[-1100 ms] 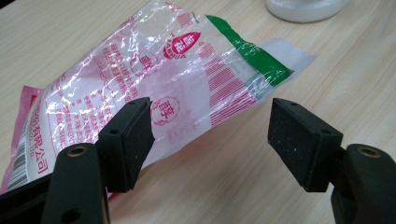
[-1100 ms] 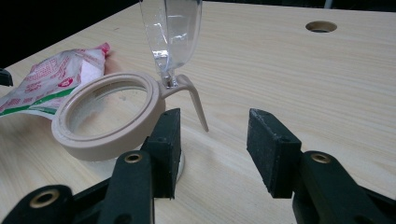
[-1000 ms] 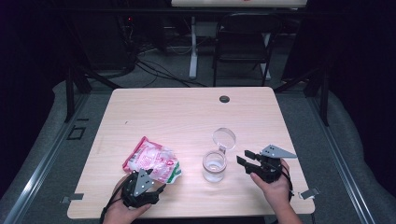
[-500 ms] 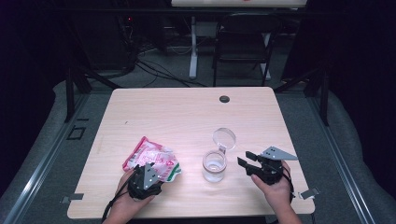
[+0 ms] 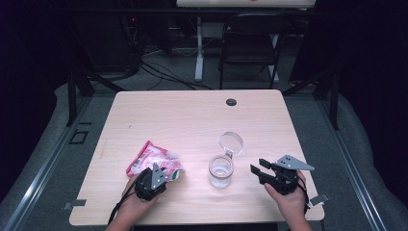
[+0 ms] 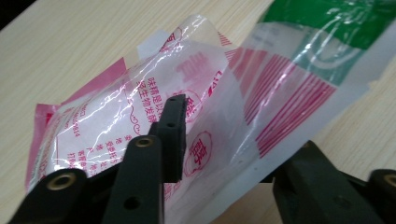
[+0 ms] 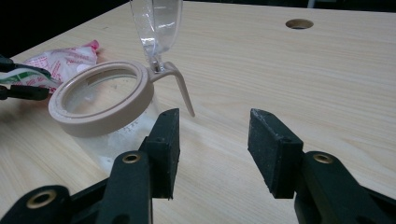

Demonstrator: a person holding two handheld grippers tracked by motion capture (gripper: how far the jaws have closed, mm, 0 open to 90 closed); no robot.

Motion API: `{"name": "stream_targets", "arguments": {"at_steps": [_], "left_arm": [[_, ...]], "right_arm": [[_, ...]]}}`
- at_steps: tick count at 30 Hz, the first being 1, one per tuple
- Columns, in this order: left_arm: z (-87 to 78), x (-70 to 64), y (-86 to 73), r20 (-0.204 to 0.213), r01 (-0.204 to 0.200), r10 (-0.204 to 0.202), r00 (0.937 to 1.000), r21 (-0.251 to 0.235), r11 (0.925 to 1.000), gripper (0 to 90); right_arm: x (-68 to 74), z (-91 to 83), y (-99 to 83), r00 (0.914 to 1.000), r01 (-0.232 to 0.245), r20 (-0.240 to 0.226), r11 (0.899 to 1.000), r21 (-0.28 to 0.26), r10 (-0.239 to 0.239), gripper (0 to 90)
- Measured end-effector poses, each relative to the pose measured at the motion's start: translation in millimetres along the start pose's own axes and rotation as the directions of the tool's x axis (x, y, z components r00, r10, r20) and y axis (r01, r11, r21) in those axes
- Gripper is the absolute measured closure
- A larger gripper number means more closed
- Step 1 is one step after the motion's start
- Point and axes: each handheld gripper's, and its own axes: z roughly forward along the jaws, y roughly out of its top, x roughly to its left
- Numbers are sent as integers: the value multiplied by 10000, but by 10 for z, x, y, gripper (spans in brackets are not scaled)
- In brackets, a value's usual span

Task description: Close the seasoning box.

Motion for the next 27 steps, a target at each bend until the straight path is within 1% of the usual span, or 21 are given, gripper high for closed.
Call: {"name": "stream_targets", "arguments": {"at_steps": [1, 4, 5, 6, 7, 9, 10, 12, 13, 18, 20, 21, 24, 25, 27], "left_arm": [[0, 12, 4, 147, 168, -169, 9997, 89, 9998, 688], [6, 56, 12, 310, 456, -460, 9985, 115, 9989, 742], [7, 68, 13, 382, 547, -551, 9977, 114, 9984, 742], [9, 76, 13, 426, 658, -663, 9969, 125, 9978, 775], [6, 90, 16, 503, 682, -691, 9963, 180, 9975, 775], [1, 120, 18, 617, 935, -945, 9936, 190, 9954, 813], [1, 120, 18, 617, 935, -945, 9936, 190, 9954, 825], [-6, 146, 16, 629, 1098, -1106, 9919, 159, 9938, 843], [-14, 161, 15, 724, 1226, -1235, 9897, 178, 9923, 861], [-39, 219, 9, 889, 1663, -1662, 9821, 66, 9861, 891], [-45, 232, 7, 829, 1696, -1693, 9821, 28, 9855, 898], [-49, 239, 7, 909, 1736, -1733, 9807, 45, 9848, 899], [-54, 247, 7, 885, 1843, -1832, 9791, -44, 9829, 900], [-61, 254, 8, 923, 1863, -1856, 9783, 13, 9825, 900], [-66, 255, 10, 831, 2023, -2018, 9759, 21, 9793, 900]], "right_arm": [[-5, -9, -7, 10000, -27, -8, 10000, -60, 27, 536], [-19, -47, -23, 9999, -73, 109, 9999, -80, 74, 536], [-19, -47, -23, 9999, -73, 109, 9999, -80, 74, 536], [-20, -58, -31, 9998, -89, 151, 9999, -71, 90, 536], [-20, -58, -31, 9998, -89, 151, 9999, -71, 90, 536], [-21, -69, -39, 9998, -103, 156, 9999, -58, 103, 536], [-21, -69, -39, 9998, -103, 156, 9999, -58, 103, 536], [-18, -75, -42, 9997, -113, 204, 9999, -47, 114, 535], [-19, -77, -45, 9997, -110, 201, 9999, -47, 111, 535], [-25, -83, -49, 9997, -119, 213, 9999, -78, 120, 535], [-24, -82, -50, 9997, -125, 209, 9999, -76, 127, 535], [-23, -80, -51, 9997, -122, 197, 9999, -73, 124, 535], [-21, -75, -52, 9997, -162, 153, 9998, -97, 163, 535], [-21, -76, -52, 9998, -143, 164, 9999, -75, 144, 535], [-24, -77, -52, 9998, -126, 147, 9999, -37, 126, 535]]}}
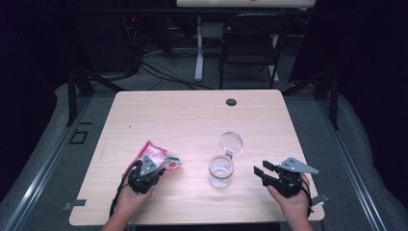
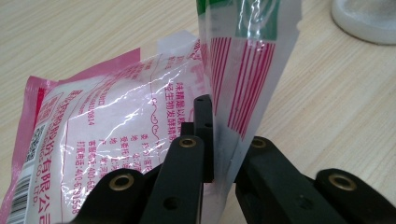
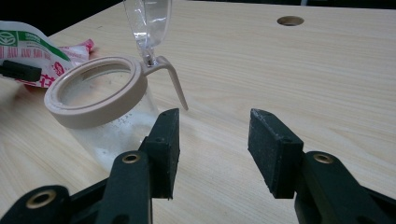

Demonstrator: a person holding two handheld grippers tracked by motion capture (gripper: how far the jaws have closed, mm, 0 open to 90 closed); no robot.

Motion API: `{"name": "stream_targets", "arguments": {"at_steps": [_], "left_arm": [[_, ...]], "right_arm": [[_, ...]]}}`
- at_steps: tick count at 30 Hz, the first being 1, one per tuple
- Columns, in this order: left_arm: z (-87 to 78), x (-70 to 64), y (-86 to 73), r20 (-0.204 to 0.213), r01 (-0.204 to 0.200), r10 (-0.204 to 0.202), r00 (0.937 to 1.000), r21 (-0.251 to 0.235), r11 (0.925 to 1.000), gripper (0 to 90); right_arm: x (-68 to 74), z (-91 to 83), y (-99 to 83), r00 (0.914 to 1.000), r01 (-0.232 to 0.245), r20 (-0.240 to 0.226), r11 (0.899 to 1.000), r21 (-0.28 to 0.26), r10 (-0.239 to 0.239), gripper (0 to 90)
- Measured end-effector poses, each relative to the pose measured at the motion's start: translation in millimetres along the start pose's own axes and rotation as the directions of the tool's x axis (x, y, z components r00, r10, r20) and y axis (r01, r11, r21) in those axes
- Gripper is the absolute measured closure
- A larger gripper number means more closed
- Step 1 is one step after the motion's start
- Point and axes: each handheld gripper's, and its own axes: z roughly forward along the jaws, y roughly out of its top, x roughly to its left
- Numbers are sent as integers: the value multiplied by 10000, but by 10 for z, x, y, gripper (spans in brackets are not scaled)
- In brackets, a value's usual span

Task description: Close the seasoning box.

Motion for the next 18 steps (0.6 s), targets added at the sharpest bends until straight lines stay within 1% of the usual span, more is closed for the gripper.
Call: {"name": "stream_targets", "arguments": {"at_steps": [4, 7, 12, 17, 18], "left_arm": [[-7, 11, 2, 38, 51, -51, 10000, 15, 10000, 900], [-6, 8, 1, -1, 137, -137, 9999, -79, 9999, 900], [-21, 24, 3, 55, 159, -159, 9999, -38, 9999, 900], [-33, 30, 5, 31, 282, -282, 9996, -152, 9995, 900], [-47, 39, 12, 26, 206, -206, 9998, -111, 9997, 900]], "right_arm": [[-2, 2, -1, 10000, -25, 16, 10000, -9, 25, 534], [1, 3, -2, 10000, 14, 26, 10000, 27, -14, 534], [6, 7, -5, 10000, 17, 24, 10000, 47, -17, 534], [2, 12, -6, 10000, 42, 7, 10000, 70, -42, 534], [2, 12, -6, 10000, 38, 3, 10000, 68, -38, 534]]}}
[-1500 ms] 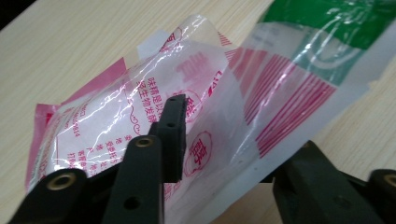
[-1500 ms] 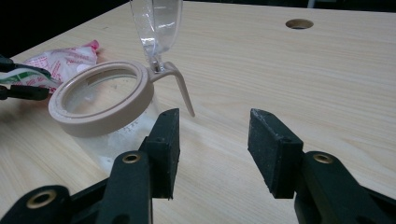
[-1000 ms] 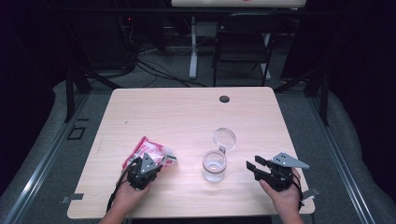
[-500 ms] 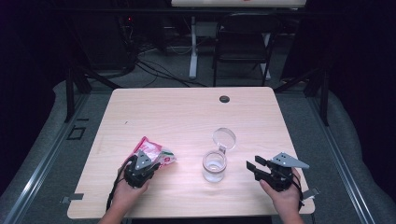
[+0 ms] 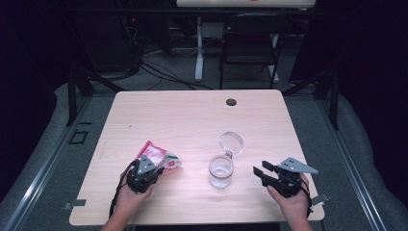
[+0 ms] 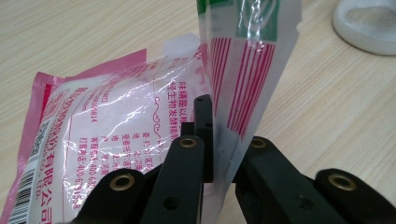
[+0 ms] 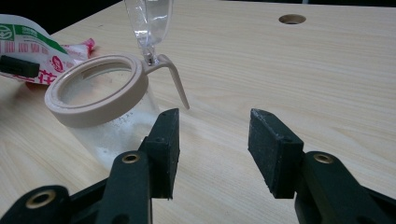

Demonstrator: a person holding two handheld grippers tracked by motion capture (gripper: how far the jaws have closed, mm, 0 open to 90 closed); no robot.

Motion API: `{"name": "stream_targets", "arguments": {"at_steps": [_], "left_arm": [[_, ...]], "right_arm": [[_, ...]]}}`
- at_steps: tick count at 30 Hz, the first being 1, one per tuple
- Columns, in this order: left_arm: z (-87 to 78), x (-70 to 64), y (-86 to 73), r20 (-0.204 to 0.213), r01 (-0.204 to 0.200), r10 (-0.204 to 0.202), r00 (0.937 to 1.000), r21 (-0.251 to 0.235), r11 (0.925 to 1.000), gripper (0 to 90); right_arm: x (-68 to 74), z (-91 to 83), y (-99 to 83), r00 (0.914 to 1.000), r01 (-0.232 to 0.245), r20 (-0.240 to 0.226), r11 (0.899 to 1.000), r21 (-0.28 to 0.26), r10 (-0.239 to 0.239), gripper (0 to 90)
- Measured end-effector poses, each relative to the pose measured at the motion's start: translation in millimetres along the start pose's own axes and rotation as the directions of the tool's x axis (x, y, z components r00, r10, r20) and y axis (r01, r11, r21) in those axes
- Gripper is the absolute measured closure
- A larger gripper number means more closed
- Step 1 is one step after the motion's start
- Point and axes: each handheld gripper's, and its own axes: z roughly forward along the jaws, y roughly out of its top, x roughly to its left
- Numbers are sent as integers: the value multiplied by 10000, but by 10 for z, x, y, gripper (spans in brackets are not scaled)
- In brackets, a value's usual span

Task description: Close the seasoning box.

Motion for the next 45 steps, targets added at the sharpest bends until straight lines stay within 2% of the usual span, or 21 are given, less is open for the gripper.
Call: {"name": "stream_targets", "arguments": {"at_steps": [6, 18, 28, 36, 41, 45], "left_arm": [[-105, 89, 34, -66, 341, -344, 9994, -353, 9988, 900], [-340, 270, 147, -702, 699, -773, 9945, -1015, 9924, 900], [-469, 474, 266, -1014, 793, -916, 9906, -1190, 9897, 900], [-571, 670, 441, -1218, 1022, -1218, 9851, -1566, 9824, 900], [-598, 731, 528, -1430, 908, -1125, 9833, -1499, 9845, 900], [-635, 789, 588, -1501, 974, -1196, 9814, -1479, 9842, 900]], "right_arm": [[-4, 4, -1, 10000, -12, 3, 10000, 4, 12, 534], [17, 27, 5, 10000, -35, -28, 10000, 0, 35, 532], [7, 34, -3, 10000, -88, -37, 10000, 16, 88, 532], [1, 39, -5, 10000, -38, -37, 10000, 54, 38, 531], [0, 34, -4, 10000, -72, -53, 10000, 46, 72, 531], [-2, 32, -6, 10000, -91, -39, 10000, 23, 91, 532]]}}
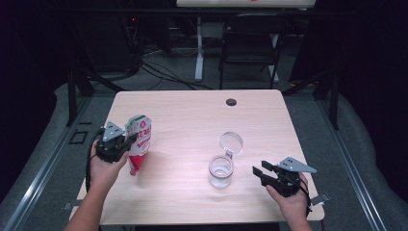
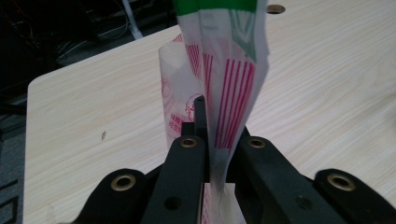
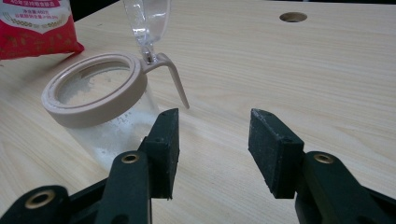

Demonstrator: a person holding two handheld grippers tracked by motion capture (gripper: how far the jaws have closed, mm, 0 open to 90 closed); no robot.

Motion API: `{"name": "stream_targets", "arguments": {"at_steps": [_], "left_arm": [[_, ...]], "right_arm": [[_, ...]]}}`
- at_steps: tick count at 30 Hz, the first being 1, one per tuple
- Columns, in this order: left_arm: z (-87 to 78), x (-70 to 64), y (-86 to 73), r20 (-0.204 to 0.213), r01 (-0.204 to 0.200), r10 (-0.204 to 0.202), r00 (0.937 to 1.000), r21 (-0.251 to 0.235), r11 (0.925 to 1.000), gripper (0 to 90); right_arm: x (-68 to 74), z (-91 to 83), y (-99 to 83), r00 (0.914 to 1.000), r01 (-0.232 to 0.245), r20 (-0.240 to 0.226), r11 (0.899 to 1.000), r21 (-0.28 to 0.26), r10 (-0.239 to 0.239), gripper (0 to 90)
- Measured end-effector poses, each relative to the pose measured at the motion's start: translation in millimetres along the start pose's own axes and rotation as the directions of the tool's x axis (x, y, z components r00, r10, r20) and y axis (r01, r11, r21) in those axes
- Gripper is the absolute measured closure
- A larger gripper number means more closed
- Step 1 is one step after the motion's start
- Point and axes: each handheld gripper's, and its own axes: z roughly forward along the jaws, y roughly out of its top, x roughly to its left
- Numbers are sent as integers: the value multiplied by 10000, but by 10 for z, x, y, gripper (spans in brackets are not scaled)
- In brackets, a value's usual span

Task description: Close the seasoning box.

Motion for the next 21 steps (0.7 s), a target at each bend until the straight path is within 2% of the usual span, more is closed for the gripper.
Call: {"name": "stream_targets", "arguments": {"at_steps": [5, 10, 17, 21], "left_arm": [[-30, -5, 43, 76, -16, 16, 10000, -100, 9999, 900], [-35, -90, 100, 288, -172, 178, 9994, -201, 9997, 900], [9, -271, 190, 943, -318, 351, 9949, -363, 9988, 900], [58, -417, 250, 1369, -498, 548, 9891, -397, 9980, 900]], "right_arm": [[-7, 1, -1, 10000, -3, 33, 10000, 28, 3, 531], [-4, 4, 0, 10000, 35, 16, 10000, 46, -35, 531], [-1, 1, 0, 10000, 5, 39, 10000, -21, -5, 530], [-8, -3, 0, 10000, 26, 77, 10000, -39, -25, 527]]}}
